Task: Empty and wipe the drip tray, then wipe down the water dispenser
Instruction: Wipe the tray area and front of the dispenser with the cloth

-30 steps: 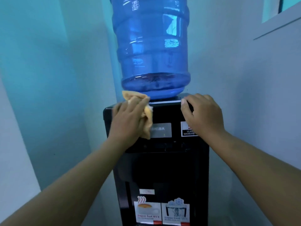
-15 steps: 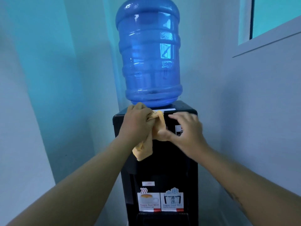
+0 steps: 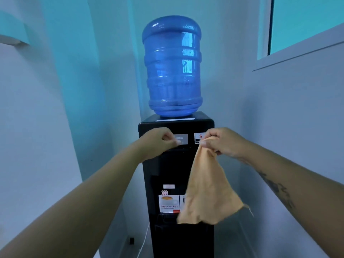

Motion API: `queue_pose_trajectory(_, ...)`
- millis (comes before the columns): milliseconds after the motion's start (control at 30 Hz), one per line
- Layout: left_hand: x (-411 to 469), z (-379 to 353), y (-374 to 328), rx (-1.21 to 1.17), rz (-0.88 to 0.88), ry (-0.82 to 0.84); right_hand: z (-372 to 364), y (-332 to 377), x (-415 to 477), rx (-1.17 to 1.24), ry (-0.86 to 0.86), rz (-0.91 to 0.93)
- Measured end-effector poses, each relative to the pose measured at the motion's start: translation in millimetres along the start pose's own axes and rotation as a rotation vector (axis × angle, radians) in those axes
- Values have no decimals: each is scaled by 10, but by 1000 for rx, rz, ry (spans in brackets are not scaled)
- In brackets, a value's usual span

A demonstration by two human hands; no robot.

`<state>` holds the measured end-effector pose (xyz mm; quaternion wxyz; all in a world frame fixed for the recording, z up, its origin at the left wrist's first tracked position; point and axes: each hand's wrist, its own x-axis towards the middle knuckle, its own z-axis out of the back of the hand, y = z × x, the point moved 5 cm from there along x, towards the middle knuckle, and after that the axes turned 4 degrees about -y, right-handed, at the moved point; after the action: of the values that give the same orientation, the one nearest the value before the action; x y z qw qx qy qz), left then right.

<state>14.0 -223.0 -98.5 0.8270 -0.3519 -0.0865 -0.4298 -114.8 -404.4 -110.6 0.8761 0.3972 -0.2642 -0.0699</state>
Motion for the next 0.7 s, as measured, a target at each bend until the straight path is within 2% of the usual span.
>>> queue_pose_trajectory(100,-177,-365,-147,-5,-9,212,-35,222,-90,-93,60,73)
queue_pose_trajectory(200,-370,-620,-284,-213,37,313,6,397,-151,-161,148,39)
queue_pose_trajectory(267,-468,-777,-316,-343,67,317,52,431,-184,-154,179,30)
queue_pose_trajectory(333,-546,-940,-294,-357,93,331,76,387,-203,-152,202,31)
queue_pose_trajectory(400,-543,-1053,-175,-327,132,339,84,233,-155,-168,163,28)
queue_pose_trajectory(467,-379,-1015,-7,-260,158,314,82,13,-13,-158,52,33)
queue_pose_trajectory(600,139,-587,215,-169,125,125,-9,-370,371,6,-70,-7)
queue_pose_trajectory(667,377,-458,283,-125,118,152,-38,-499,594,93,-70,-44)
queue_pose_trajectory(700,473,-424,279,-67,120,216,-53,-516,698,137,-50,-60)
